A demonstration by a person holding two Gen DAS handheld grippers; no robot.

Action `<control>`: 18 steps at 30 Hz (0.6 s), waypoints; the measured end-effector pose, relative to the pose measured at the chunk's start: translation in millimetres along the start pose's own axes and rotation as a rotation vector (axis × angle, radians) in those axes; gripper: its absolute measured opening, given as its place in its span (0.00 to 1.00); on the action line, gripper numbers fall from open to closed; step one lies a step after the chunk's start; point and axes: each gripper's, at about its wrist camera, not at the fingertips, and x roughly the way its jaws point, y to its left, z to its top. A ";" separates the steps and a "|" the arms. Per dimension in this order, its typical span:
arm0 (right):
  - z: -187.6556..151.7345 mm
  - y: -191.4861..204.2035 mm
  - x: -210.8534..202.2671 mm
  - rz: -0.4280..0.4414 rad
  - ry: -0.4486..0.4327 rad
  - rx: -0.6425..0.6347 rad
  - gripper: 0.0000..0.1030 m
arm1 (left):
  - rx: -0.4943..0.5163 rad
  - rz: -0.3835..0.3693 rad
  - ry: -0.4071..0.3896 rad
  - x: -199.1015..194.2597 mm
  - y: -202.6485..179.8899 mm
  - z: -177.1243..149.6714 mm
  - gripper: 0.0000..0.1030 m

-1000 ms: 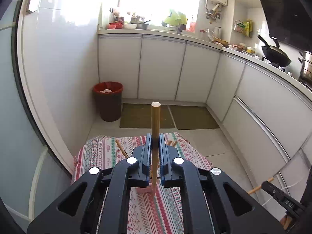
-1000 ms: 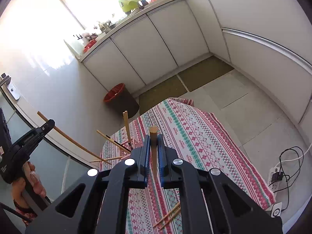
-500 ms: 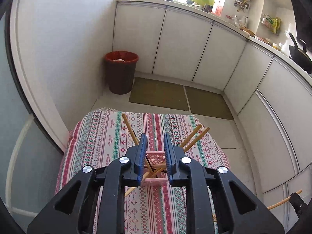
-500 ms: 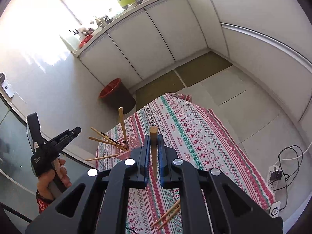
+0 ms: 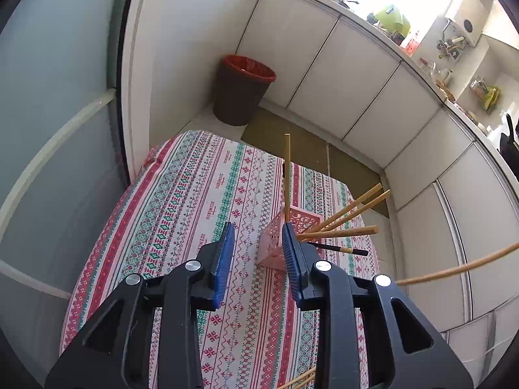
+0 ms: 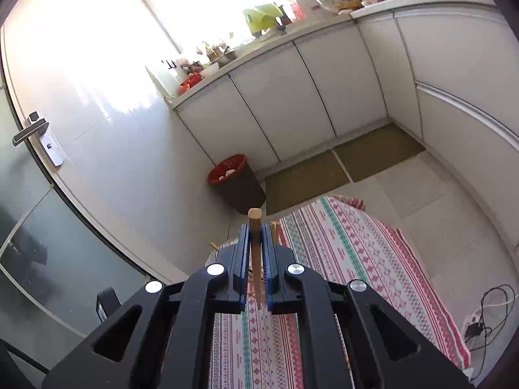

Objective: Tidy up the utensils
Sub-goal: 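Insert the left tool's chopstick into the basket and open while the right tool does likewise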

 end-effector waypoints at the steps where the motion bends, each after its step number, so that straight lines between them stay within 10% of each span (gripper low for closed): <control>1: 6.6 8.3 5.0 -0.003 -0.015 -0.016 0.08 | -0.003 -0.003 -0.004 -1.0 2.6 1.3 0.29; 18: -5.7 26.0 166.3 -0.082 0.063 -0.072 0.11 | -0.038 -0.038 0.014 4.3 26.1 11.2 0.29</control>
